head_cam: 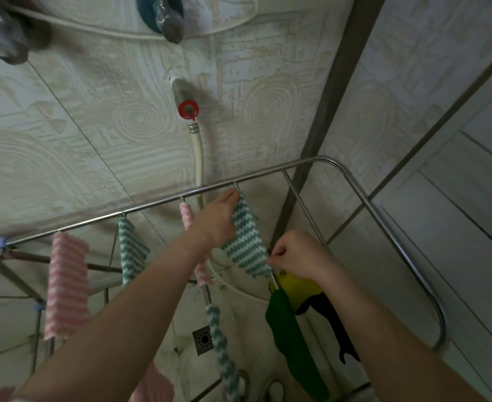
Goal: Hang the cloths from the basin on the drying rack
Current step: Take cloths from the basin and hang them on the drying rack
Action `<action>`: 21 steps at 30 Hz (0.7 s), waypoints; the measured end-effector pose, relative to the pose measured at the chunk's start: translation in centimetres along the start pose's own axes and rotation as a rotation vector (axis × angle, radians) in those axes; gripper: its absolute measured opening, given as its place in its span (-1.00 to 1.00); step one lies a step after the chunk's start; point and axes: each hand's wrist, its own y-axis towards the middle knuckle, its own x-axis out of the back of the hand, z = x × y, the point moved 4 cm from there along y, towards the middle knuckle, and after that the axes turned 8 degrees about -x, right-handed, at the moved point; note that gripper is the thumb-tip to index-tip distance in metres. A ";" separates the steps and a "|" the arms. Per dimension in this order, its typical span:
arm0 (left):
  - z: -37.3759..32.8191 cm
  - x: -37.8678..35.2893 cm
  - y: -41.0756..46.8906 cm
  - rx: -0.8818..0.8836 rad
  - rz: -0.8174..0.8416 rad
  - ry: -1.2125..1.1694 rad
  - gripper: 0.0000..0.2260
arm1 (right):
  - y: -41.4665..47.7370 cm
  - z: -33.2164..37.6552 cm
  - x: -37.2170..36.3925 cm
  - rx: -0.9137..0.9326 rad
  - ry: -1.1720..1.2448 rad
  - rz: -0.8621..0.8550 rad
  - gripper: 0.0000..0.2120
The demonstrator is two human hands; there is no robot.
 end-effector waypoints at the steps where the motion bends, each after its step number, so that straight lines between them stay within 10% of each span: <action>1: 0.0 0.0 0.2 -0.008 -0.009 0.030 -0.32 | -0.2 0.0 -0.2 0.000 -0.023 -0.008 -0.67; 16: -2.0 -1.1 -1.4 0.045 -0.315 -0.021 -0.57 | -0.8 0.0 -0.9 -0.032 -0.089 -0.193 -0.60; 21: -3.1 -4.6 -2.4 0.079 -0.183 -0.183 -0.28 | -0.7 0.2 -0.7 -0.021 -0.042 -0.142 -0.69</action>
